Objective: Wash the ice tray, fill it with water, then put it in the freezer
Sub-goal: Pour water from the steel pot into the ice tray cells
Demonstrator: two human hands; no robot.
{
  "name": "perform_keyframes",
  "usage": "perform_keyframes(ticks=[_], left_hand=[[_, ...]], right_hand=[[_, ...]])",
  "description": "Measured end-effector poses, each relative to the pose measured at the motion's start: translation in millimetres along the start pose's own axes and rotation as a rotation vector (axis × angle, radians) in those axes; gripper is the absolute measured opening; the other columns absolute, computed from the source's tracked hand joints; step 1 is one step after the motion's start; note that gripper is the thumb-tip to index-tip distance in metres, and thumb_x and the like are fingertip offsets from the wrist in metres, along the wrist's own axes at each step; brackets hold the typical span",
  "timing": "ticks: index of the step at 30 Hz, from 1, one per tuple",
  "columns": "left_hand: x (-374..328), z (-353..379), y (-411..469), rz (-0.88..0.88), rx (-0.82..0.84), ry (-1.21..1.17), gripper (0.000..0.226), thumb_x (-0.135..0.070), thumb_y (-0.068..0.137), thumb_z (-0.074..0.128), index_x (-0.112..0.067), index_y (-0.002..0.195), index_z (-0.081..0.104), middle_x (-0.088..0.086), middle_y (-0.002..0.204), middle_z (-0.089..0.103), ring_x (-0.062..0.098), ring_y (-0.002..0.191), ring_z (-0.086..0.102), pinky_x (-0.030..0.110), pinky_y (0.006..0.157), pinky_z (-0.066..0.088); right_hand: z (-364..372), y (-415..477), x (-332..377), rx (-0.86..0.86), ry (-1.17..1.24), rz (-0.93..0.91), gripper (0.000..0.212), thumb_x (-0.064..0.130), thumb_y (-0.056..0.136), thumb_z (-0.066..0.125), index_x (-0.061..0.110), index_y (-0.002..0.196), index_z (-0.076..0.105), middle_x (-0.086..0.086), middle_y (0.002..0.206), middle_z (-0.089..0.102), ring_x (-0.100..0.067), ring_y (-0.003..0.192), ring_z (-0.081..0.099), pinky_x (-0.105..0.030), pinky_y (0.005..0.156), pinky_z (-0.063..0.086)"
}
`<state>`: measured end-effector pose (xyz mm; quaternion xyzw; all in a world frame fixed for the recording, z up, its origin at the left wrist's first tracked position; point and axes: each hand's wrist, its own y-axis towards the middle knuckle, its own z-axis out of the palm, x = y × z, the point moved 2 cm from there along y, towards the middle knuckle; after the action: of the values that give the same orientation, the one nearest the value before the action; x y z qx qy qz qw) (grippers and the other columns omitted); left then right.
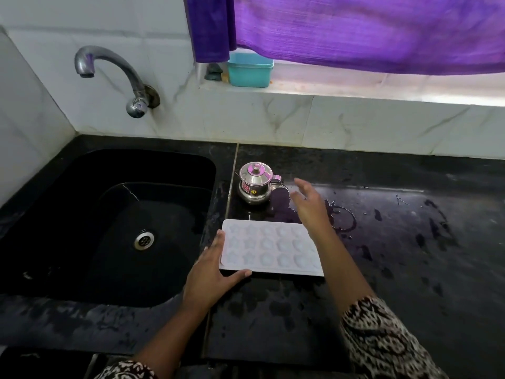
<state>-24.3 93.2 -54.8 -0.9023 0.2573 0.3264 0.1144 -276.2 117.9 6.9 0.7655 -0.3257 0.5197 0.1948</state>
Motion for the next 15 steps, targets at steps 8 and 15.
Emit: perform_keyframes(ticks=[8, 15], left_hand=[[0, 1, 4, 0.014, 0.016, 0.024, 0.131, -0.096, 0.051, 0.043, -0.023, 0.154, 0.005, -0.015, 0.157, 0.004, -0.002, 0.14, 0.007, 0.019, 0.114, 0.001], [4, 5, 10, 0.018, 0.006, 0.098, 0.13, -0.097, 0.053, 0.036, -0.02, 0.154, 0.007, -0.008, 0.161, 0.011, -0.004, 0.138, -0.006, 0.02, 0.112, -0.009]], right_hand=[[36, 47, -6, 0.104, 0.106, 0.108, 0.035, 0.043, 0.094, 0.051, 0.009, 0.097, 0.059, -0.001, 0.09, 0.06, -0.012, 0.081, 0.053, -0.022, 0.063, 0.039], [47, 58, -10, 0.191, 0.36, 0.101, 0.028, 0.037, 0.086, 0.062, 0.014, 0.072, 0.053, -0.009, 0.076, 0.051, -0.023, 0.075, 0.047, -0.037, 0.072, 0.04]])
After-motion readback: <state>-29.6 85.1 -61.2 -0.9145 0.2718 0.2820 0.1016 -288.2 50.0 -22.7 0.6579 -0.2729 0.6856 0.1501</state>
